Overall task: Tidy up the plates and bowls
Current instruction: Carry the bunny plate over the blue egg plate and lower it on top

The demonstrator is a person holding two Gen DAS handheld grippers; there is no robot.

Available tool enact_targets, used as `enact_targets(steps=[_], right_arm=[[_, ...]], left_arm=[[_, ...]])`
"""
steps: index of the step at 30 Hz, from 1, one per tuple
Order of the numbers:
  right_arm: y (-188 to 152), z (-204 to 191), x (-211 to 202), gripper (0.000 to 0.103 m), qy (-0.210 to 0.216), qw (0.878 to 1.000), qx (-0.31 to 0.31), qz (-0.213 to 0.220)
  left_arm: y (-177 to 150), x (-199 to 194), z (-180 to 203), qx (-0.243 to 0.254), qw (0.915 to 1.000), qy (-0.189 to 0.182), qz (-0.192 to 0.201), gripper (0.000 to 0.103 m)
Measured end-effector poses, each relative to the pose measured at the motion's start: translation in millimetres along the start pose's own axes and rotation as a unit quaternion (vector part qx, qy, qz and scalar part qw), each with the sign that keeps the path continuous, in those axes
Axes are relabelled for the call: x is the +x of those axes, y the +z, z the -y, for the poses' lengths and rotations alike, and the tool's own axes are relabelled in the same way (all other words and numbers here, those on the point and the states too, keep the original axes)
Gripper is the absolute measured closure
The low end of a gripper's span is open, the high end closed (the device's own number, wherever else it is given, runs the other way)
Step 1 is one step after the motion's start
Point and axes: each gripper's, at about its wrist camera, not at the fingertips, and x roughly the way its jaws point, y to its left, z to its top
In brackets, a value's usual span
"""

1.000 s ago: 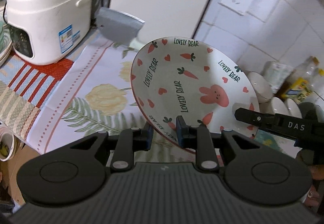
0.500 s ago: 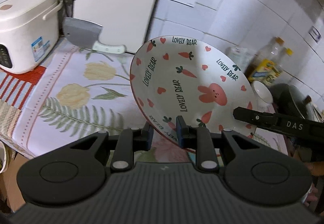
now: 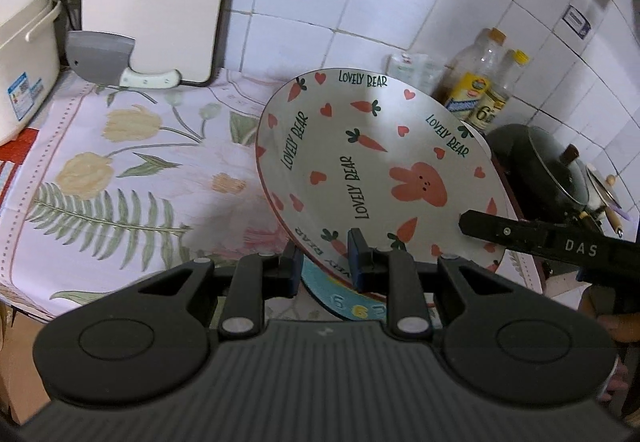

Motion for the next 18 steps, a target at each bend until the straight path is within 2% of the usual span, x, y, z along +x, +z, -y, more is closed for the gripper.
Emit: enact_targets(steps=[8, 18], right_arm=[[-13, 14, -7, 0.081, -0.017, 1.000, 0.019, -0.011], [-29, 38, 4, 0.081, -0.040, 0.998, 0.043, -0.039]], left_arm=[[-11, 17, 8, -0.003, 0.9998, -0.004, -0.020, 0.081], [-27, 47, 7, -0.005, 0.9985, -0.010, -0.054, 0.081]])
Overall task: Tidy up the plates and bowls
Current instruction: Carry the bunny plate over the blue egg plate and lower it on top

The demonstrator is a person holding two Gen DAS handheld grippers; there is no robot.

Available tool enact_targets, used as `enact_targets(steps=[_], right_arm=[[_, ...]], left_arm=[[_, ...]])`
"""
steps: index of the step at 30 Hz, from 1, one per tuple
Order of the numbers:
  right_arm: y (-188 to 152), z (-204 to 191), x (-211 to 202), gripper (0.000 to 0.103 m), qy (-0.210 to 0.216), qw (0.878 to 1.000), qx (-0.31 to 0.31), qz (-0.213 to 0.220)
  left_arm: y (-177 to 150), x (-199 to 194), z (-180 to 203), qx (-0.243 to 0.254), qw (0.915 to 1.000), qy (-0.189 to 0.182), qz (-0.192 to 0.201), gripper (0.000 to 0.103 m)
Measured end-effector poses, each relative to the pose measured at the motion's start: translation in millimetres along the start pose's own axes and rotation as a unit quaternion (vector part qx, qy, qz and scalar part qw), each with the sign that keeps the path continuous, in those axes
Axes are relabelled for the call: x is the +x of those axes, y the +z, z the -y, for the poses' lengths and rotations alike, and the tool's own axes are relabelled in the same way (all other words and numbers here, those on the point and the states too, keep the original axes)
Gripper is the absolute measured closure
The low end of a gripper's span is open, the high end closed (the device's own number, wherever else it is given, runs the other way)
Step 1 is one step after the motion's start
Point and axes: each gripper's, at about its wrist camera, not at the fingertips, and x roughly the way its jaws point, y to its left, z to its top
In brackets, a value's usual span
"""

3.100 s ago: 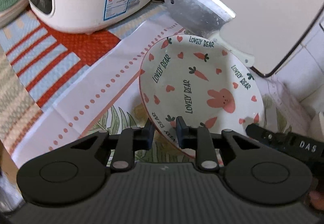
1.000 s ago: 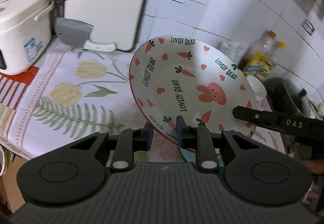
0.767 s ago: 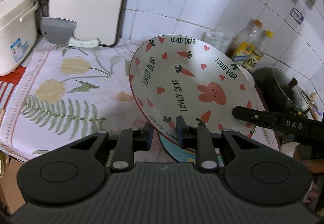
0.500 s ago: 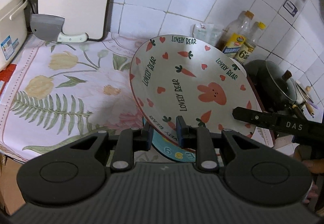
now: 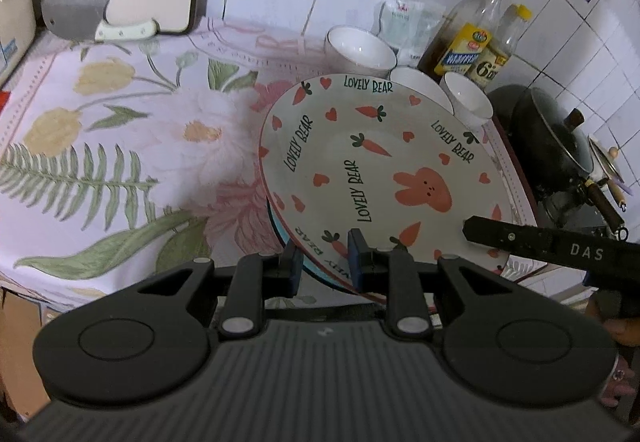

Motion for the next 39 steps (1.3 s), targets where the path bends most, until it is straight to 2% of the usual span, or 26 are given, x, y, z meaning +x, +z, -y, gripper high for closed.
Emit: enact_targets(steps=[7, 29, 39], right_arm=[[-2, 7, 7, 0.081, -0.020, 1.000, 0.014, -0.014], [-11, 28, 40, 0.079, -0.048, 0.996, 0.059, -0.050], [-13, 21, 47, 0.079, -0.076, 0.995, 0.022, -0.055]], left_arm=[[-3, 21, -8, -0.021, 0.9995, -0.013, -0.020, 0.082], [-4, 73, -16, -0.039, 0.9966, 0.012, -0.071, 0.081], [-2, 82, -19, -0.066, 0.9939, 0.019, -0.087, 0.081]])
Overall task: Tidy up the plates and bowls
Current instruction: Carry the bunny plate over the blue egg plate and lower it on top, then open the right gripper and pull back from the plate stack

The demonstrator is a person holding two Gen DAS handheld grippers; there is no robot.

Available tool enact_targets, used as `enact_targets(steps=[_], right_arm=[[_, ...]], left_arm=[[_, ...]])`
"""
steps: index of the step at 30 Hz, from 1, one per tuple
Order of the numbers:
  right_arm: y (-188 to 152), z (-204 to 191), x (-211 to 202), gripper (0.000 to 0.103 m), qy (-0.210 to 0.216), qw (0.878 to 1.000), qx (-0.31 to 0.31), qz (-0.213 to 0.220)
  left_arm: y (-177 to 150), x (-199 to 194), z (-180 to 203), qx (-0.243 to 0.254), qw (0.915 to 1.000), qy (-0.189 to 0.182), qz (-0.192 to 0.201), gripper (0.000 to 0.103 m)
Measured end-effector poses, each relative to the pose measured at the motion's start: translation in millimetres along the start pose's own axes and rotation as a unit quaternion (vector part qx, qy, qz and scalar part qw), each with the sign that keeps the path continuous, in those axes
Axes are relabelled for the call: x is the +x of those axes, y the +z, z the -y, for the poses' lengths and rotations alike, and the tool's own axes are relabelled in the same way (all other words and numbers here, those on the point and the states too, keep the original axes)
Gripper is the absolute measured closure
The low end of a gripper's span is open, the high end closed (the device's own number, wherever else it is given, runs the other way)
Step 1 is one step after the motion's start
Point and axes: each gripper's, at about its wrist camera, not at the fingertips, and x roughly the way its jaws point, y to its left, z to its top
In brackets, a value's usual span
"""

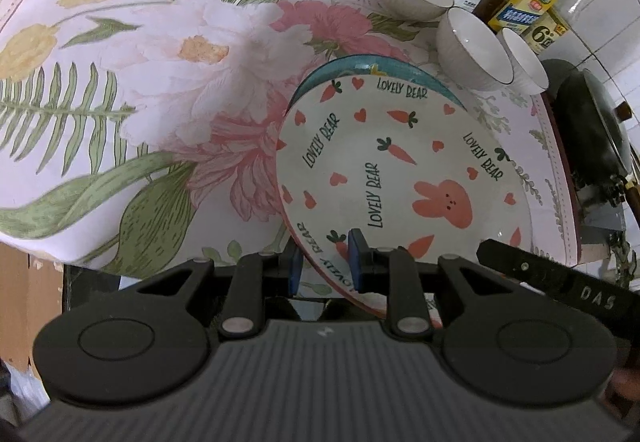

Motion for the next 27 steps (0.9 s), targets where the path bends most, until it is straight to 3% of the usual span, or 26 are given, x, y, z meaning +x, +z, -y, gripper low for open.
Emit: enact_targets(steps=[9, 27], right_arm=[[-4, -25, 2, 0.075, -0.076, 0.994, -0.073, 0.018], [-3, -28, 15, 0.071, -0.111, 0.984, -0.127, 0.050]], left_arm=[[1, 5, 4, -0.011, 0.9999, 0.007, -0.009, 0.079], [3, 14, 13, -0.008, 0.9995, 0.029, -0.014, 0.076]])
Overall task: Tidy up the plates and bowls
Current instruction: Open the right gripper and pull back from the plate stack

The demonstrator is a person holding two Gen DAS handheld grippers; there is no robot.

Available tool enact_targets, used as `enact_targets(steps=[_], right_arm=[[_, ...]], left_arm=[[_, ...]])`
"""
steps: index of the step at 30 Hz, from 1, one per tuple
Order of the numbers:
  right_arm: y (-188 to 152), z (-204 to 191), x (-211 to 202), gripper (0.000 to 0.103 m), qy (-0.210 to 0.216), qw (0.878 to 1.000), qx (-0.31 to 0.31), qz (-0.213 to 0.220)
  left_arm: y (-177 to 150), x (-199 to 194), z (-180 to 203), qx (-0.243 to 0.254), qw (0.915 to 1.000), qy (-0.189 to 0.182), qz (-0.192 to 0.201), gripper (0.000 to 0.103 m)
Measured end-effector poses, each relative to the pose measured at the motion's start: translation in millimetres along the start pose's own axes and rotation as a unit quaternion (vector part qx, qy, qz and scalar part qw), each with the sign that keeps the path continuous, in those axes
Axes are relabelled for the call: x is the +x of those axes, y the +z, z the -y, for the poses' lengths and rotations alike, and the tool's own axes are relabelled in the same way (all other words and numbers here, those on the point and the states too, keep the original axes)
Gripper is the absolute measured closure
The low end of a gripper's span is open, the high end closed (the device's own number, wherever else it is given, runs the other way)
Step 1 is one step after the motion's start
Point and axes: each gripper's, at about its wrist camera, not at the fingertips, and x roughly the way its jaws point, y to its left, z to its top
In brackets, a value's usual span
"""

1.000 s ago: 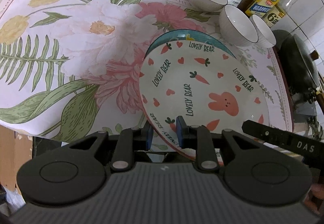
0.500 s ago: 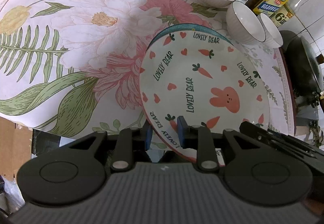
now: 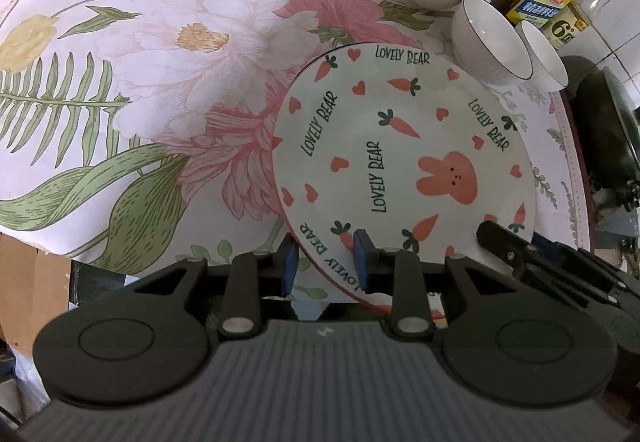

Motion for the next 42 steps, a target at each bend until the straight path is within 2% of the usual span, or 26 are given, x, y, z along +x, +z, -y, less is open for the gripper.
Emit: enact_targets(steps=[8, 10, 16, 23, 27, 31, 34, 42], right_arm=[[-3, -1, 2, 0.070, -0.024, 0.999, -0.021, 0.013], [-5, 1, 8, 0.070, -0.033, 0.999, -0.024, 0.000], [-7, 4, 4, 0.070, -0.020, 0.999, -0.029, 0.008], [-2, 26, -32, 0.070, 0.042, 0.998, 0.008, 0.034], [5, 44, -59, 0.070, 0.082, 0.995, 0.029, 0.050], [13, 58, -90, 0.064, 0.092, 0.993, 0.029, 0.069], [19, 71, -110, 0.060, 0.099, 0.991, 0.032, 0.083], [30, 100, -146, 0.060, 0.139, 0.983, 0.038, 0.112]], left_arm=[[-2, 0, 6, 0.007, 0.9996, 0.026, 0.000, 0.075], [-2, 0, 7, 0.008, 0.9996, 0.027, 0.002, 0.076], [-6, -5, 12, 0.017, 0.9994, 0.029, 0.002, 0.076], [-11, -37, 32, 0.074, 0.9970, 0.021, 0.002, 0.075], [-9, -59, 46, 0.104, 0.9944, 0.016, 0.011, 0.071], [-9, -78, 66, 0.142, 0.9895, 0.009, 0.024, 0.063], [-6, -90, 78, 0.158, 0.9871, -0.001, 0.029, 0.062], [13, -113, 113, 0.190, 0.9797, -0.017, 0.063, 0.055]])
